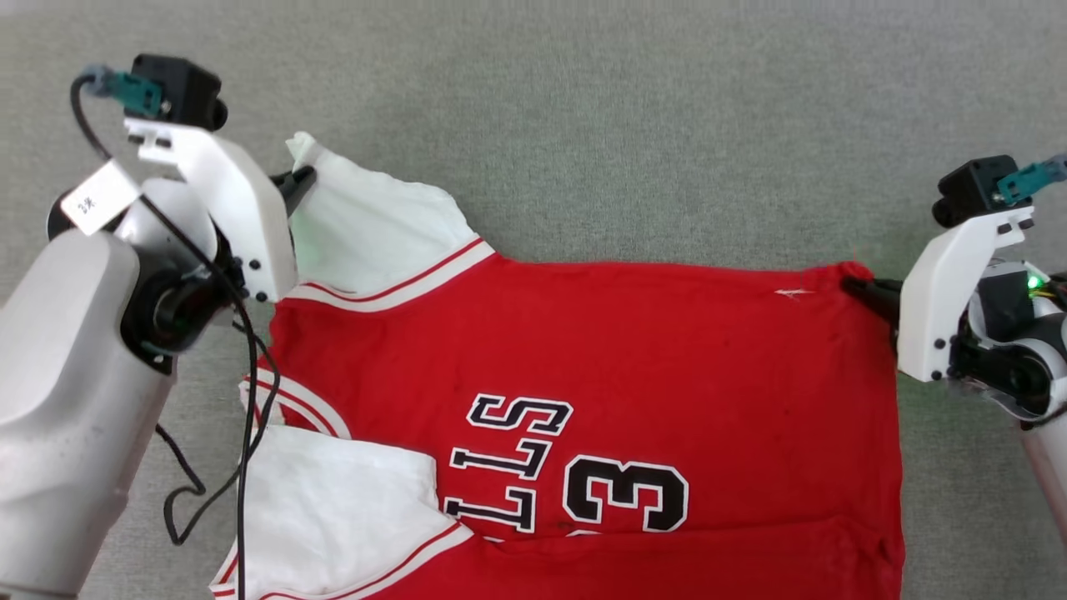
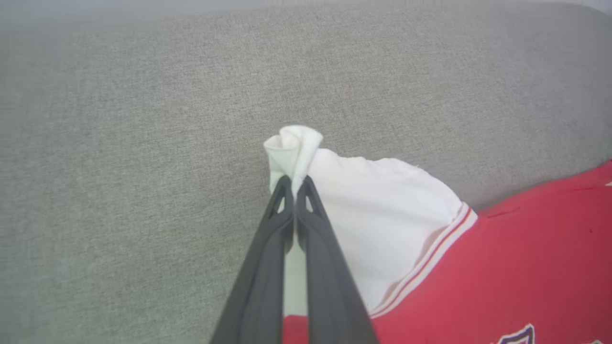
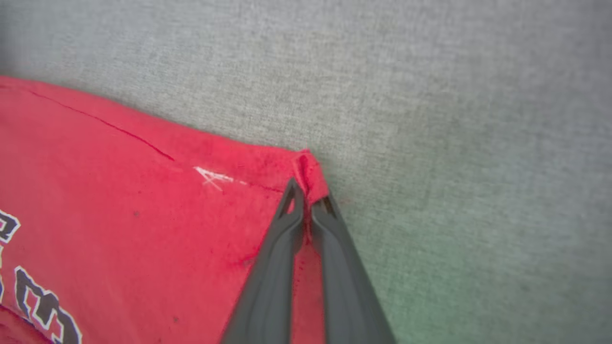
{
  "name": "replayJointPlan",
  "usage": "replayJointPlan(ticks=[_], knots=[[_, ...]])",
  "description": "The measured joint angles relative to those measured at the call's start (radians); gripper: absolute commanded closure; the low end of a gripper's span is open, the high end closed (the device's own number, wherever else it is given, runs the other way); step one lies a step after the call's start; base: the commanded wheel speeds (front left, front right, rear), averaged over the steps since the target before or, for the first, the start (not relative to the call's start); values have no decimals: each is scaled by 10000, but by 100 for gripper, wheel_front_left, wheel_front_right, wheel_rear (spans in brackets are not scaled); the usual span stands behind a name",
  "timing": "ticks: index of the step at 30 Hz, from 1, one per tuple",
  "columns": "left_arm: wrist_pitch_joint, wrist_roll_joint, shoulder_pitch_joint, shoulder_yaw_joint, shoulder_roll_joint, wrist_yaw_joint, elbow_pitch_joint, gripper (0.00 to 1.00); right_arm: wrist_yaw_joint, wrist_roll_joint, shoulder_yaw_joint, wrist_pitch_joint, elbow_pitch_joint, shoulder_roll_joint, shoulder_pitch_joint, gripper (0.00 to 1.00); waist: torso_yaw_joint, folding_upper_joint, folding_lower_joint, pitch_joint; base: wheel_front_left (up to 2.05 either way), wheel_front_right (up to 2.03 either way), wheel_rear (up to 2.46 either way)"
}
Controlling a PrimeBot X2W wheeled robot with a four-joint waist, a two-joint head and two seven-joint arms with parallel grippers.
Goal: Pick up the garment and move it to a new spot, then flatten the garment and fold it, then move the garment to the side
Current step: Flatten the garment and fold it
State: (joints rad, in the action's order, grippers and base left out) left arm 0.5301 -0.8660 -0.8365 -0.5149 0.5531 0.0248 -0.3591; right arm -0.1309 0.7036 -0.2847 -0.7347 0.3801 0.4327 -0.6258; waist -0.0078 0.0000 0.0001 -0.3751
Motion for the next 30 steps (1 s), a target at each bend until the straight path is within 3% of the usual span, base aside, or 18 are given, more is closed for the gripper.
replayJointPlan(ticks=[11,16,28,30], knots=[[-1327,-627,2863,709,454,-631,1248,100,-2,-748,1239,911,-1923,-21,2416,100,213,0,-1,1434,0,0,0],[-1843,-997,4595,951,548,-1030,1942,100,-2,-1114,1893,1089,-2594,-476,3969,100,459,1,-1,1882,0,0,0],[-2508,-2207,7938,1112,15,-1444,2357,100,-2,-1256,2650,1678,-2629,-1536,6556,100,619,0,-3,2453,0,0,0],[-2541,-2297,8137,970,-328,-1436,2153,100,-2,-1239,2686,1971,-2401,-1655,6874,100,626,0,-2,2544,0,0,0]])
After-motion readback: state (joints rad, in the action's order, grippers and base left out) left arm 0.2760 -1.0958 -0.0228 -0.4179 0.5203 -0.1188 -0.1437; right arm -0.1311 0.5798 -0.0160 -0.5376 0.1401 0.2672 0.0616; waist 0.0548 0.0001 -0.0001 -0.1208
